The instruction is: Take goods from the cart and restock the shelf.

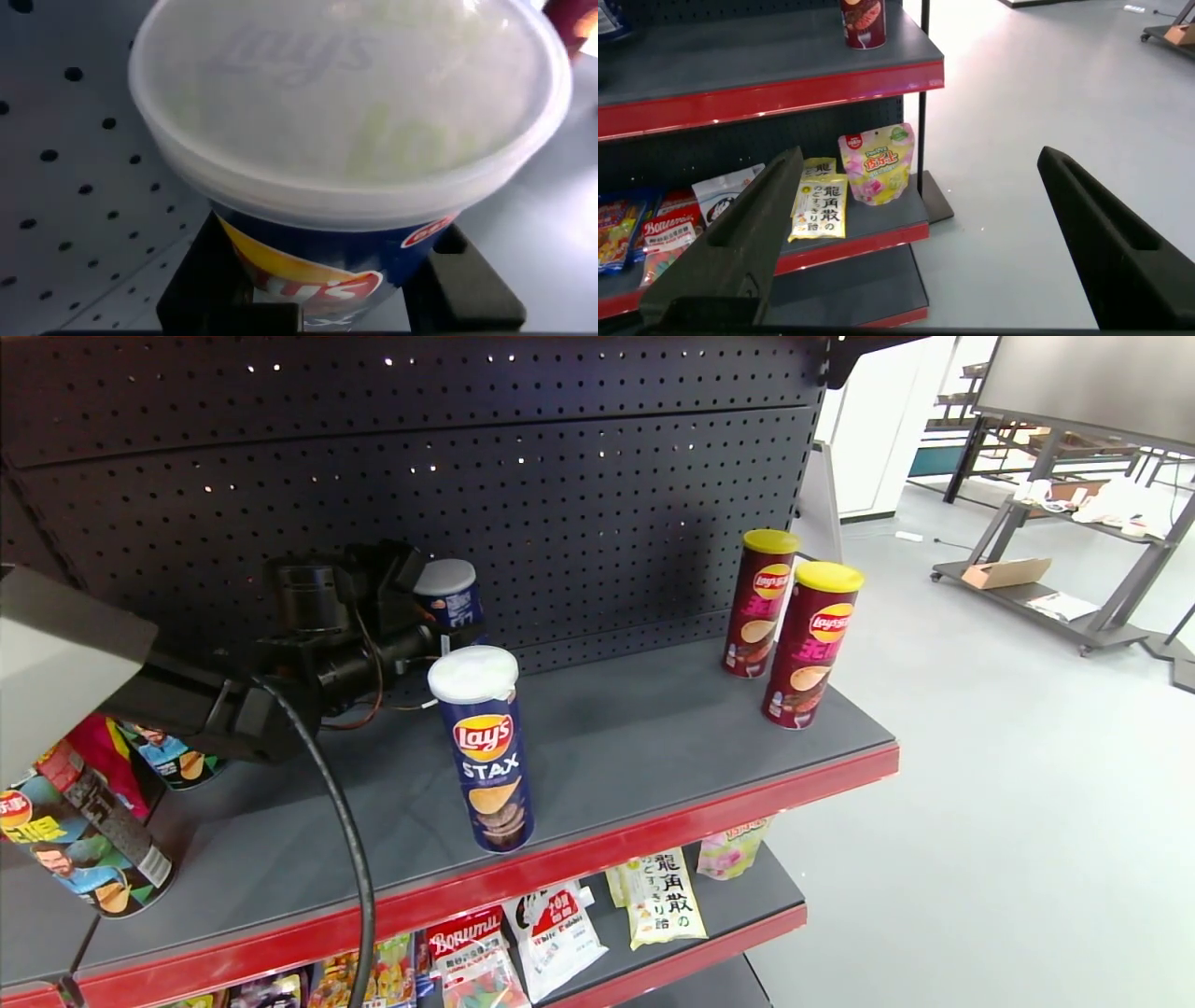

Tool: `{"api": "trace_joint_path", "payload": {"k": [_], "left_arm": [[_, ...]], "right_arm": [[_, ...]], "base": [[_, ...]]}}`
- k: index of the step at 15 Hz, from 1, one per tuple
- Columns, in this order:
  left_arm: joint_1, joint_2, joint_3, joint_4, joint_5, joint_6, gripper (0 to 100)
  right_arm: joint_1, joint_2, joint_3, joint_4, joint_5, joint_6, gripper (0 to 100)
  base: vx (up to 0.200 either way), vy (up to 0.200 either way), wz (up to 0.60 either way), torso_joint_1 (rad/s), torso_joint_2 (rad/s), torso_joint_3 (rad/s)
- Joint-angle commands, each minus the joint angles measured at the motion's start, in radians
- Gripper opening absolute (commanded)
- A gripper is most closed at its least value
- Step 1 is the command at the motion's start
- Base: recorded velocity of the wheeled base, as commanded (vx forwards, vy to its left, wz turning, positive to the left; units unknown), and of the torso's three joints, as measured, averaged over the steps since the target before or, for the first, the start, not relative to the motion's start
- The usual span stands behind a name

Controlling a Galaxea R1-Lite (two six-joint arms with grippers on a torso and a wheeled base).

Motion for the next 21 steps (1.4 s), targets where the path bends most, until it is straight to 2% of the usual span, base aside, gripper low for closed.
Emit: {"api": "trace_joint_path", "payload": {"k": [1, 3, 6, 8, 11, 16, 18, 21], "left_arm": [[-0.002, 0.041, -0.032, 0.0, 0.005, 0.0, 0], [-0.004, 0.061, -0.055, 0.002, 0.033, -0.001, 0], [-0.016, 0.087, -0.09, 0.002, 0.091, -0.061, 0], [-0.018, 0.096, -0.098, 0.005, 0.117, -0.073, 0], [-0.025, 0.096, -0.102, 0.017, 0.119, -0.073, 0], [-0.025, 0.075, -0.135, 0.099, 0.16, -0.082, 0], [-0.025, 0.071, -0.132, 0.1, 0.218, -0.104, 0], [-0.027, 0.047, -0.135, 0.151, 0.243, -0.115, 0]], "right_arm": [[-0.001, 0.0, 0.0, 0.0, 0.0, -0.001, 100], [0.001, 0.0, 0.0, 0.0, 0.0, -0.001, 100], [0.001, 0.0, 0.0, 0.0, 0.0, -0.001, 100], [0.001, 0.0, 0.0, 0.0, -0.001, -0.001, 100], [0.001, 0.0, 0.0, 0.0, 0.0, -0.001, 100], [0.001, 0.0, 0.0, 0.0, 0.0, -0.001, 100], [0.001, 0.0, 0.0, 0.0, 0.0, -0.001, 100], [0.001, 0.0, 0.0, 0.0, 0.0, -0.001, 100]], "base": [[0.0, 0.0, 0.0, 0.0, 0.0, 0.0], [0.0, 0.0, 0.0, 0.0, 0.0, 0.0], [0.0, 0.0, 0.0, 0.0, 0.0, 0.0], [0.0, 0.0, 0.0, 0.0, 0.0, 0.0], [0.0, 0.0, 0.0, 0.0, 0.0, 0.0], [0.0, 0.0, 0.0, 0.0, 0.0, 0.0], [0.0, 0.0, 0.0, 0.0, 0.0, 0.0], [0.0, 0.0, 0.0, 0.0, 0.0, 0.0]]}}
